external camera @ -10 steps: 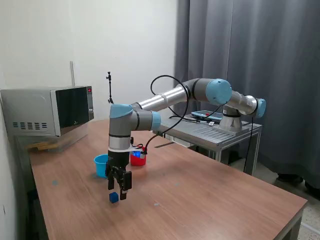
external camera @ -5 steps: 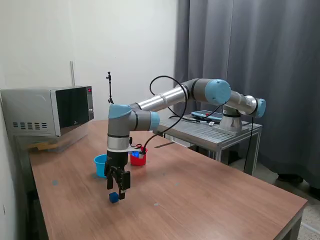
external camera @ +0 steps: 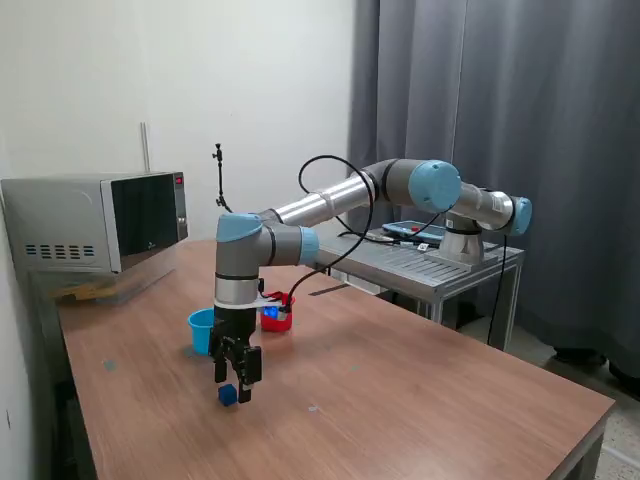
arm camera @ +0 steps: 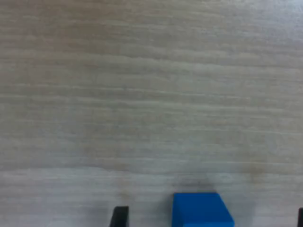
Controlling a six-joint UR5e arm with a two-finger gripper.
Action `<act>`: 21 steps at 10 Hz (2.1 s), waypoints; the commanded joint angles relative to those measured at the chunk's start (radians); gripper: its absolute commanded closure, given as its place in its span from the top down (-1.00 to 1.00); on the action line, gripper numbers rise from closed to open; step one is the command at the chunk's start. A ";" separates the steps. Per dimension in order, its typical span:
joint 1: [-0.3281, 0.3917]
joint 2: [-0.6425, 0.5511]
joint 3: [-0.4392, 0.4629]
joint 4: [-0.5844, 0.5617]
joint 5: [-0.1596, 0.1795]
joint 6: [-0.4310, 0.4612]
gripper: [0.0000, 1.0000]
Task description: Place red objects in the red bin, and blue objects in the blue bin.
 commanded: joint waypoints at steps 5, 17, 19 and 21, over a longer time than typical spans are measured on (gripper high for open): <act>0.000 0.001 -0.010 -0.017 -0.003 0.000 1.00; 0.001 -0.001 -0.028 -0.017 -0.008 0.001 -1.00; 0.000 -0.057 -0.036 -0.017 -0.026 0.001 -1.00; -0.011 -0.120 -0.018 -0.014 -0.052 0.006 -1.00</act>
